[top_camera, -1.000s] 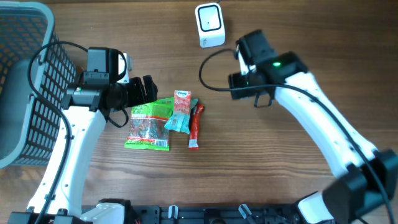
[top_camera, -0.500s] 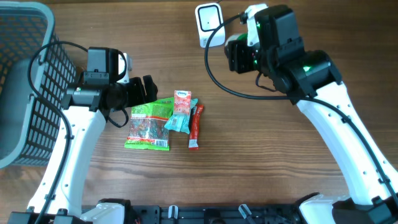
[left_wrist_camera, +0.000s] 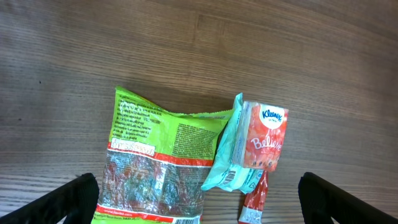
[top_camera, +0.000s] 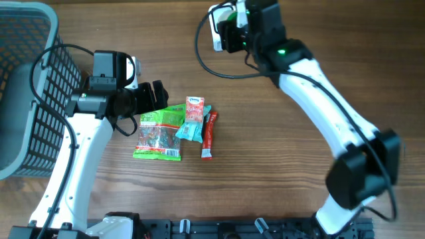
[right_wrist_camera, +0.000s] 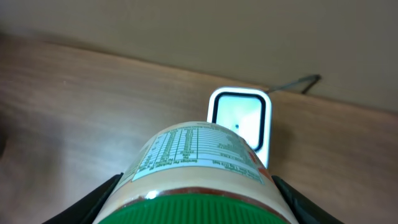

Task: Scan the item barcode
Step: 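Carry the jar up to the white scanner and hold its label there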

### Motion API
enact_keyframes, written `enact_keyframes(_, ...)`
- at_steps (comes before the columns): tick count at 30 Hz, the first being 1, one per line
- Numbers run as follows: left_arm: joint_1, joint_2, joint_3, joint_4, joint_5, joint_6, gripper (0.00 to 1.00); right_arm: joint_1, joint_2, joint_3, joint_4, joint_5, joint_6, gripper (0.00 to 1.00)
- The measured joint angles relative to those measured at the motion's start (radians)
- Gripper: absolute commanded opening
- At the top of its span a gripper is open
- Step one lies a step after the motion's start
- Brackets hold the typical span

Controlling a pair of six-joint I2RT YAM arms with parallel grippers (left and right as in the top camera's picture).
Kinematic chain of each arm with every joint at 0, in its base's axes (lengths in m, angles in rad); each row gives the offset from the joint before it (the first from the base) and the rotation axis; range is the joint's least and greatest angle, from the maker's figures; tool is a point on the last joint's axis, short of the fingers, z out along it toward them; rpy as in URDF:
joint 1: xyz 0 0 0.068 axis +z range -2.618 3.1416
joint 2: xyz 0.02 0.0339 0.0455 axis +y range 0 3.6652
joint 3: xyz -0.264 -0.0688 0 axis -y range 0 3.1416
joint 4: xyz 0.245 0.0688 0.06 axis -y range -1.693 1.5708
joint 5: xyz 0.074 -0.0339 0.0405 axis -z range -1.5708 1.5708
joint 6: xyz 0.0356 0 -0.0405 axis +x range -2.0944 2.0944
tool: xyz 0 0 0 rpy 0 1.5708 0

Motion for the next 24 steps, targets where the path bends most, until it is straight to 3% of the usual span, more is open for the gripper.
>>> enact_keyframes(16,0.000,0.000,0.000,0.000,0.000,0.000,1.00,0.001,0.331,-0.002,0.638,0.115,-0.048,0.18)
enact_keyframes(24,0.000,0.000,0.000,0.000,0.000,0.000,1.00,0.001,0.423,-0.003,0.828,0.172,-0.055,0.18)
